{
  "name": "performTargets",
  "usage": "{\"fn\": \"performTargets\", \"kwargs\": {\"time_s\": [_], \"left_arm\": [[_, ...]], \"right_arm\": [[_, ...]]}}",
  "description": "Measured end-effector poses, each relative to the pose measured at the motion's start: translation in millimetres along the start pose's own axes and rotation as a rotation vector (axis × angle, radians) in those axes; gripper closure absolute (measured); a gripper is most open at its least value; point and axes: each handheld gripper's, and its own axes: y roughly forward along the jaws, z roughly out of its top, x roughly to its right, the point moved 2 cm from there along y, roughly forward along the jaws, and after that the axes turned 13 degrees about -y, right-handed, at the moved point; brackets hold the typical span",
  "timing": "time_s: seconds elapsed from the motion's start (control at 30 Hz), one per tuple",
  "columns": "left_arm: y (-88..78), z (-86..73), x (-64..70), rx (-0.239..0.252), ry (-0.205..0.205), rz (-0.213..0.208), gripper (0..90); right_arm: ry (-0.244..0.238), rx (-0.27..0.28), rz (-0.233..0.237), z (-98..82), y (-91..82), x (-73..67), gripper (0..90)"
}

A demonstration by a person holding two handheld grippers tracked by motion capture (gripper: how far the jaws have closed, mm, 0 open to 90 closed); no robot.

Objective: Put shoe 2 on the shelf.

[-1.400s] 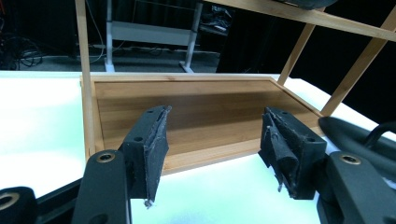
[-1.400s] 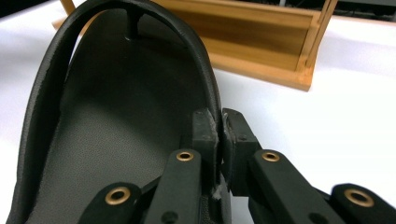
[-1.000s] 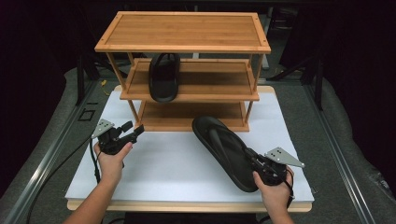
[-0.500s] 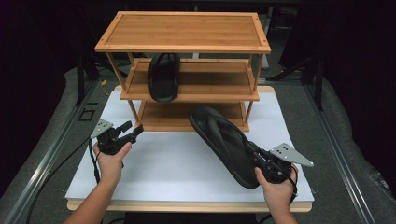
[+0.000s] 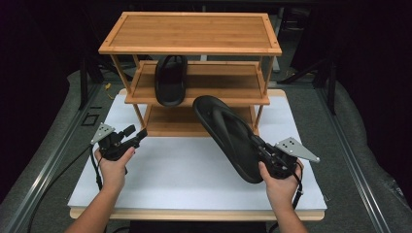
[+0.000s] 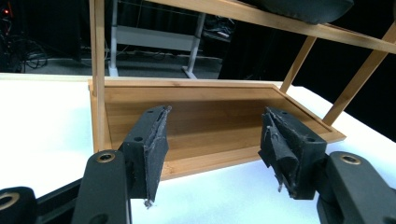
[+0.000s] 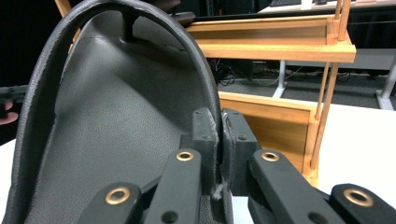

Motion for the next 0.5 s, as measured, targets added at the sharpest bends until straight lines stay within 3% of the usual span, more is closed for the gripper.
{"fn": "performTargets", "kwargs": {"time_s": [0.23, 0.27, 0.3, 0.33, 0.43, 0.5], "left_arm": [[-1.1, 1.2, -1.0, 0.004, -0.004, 0.001, 41.1], [-1.1, 1.4, -1.1, 0.006, -0.006, 0.001, 41.1], [-1.1, 1.5, -1.3, 0.007, -0.007, 0.000, 41.0], [-1.1, 1.5, -1.4, 0.007, -0.008, 0.001, 41.1], [-1.3, 1.7, -2.1, 0.005, -0.009, 0.001, 41.1], [-1.4, 1.8, -2.3, 0.006, -0.009, 0.001, 41.1]], "right_arm": [[0.021, 0.028, -0.025, 7.6, 12.7, 3.1, 85.0], [0.024, 0.029, -0.047, 9.4, 14.6, 3.6, 85.1], [0.026, 0.043, -0.028, 11.0, 16.4, 4.6, 85.0], [0.027, 0.035, -0.072, 12.8, 18.1, 5.1, 85.0], [0.031, 0.053, -0.061, 17.1, 23.6, 8.5, 85.0], [0.030, 0.054, -0.082, 21.3, 28.3, 11.0, 85.0]]}}
